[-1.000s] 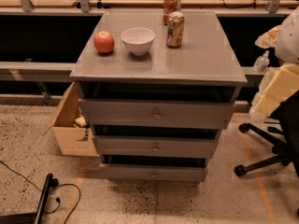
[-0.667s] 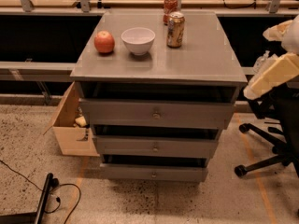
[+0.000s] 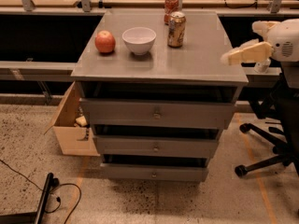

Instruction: Pick orange can

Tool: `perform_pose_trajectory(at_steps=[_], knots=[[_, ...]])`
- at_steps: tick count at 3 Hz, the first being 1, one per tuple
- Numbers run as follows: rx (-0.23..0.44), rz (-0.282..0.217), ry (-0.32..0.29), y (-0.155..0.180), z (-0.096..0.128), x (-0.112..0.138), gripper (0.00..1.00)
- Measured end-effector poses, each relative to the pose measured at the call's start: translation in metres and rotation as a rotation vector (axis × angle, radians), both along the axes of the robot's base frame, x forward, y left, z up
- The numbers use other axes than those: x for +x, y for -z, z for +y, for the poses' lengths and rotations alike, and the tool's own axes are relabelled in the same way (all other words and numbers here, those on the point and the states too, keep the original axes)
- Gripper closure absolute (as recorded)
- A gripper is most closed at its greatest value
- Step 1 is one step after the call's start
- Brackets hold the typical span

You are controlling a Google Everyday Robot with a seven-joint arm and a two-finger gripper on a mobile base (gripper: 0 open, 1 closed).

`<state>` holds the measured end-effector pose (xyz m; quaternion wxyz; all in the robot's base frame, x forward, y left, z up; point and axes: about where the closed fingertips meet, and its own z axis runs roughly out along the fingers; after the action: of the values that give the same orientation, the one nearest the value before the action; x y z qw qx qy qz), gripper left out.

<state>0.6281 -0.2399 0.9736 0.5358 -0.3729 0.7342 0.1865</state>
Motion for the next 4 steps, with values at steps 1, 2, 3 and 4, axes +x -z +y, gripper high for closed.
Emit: perform_pose_trajectory(at_steps=[1,2,3,4], knots=[[0.177,-0.033,0.062,0.003,0.021,0.045,0.0],[0.196,-0.078,0.134,-0.007,0.01,0.062,0.0],[0.196,-0.078,0.134,-0.007,0.01,0.062,0.0],[0.202,-0.097,0.152,0.006,0.021,0.079,0.0]])
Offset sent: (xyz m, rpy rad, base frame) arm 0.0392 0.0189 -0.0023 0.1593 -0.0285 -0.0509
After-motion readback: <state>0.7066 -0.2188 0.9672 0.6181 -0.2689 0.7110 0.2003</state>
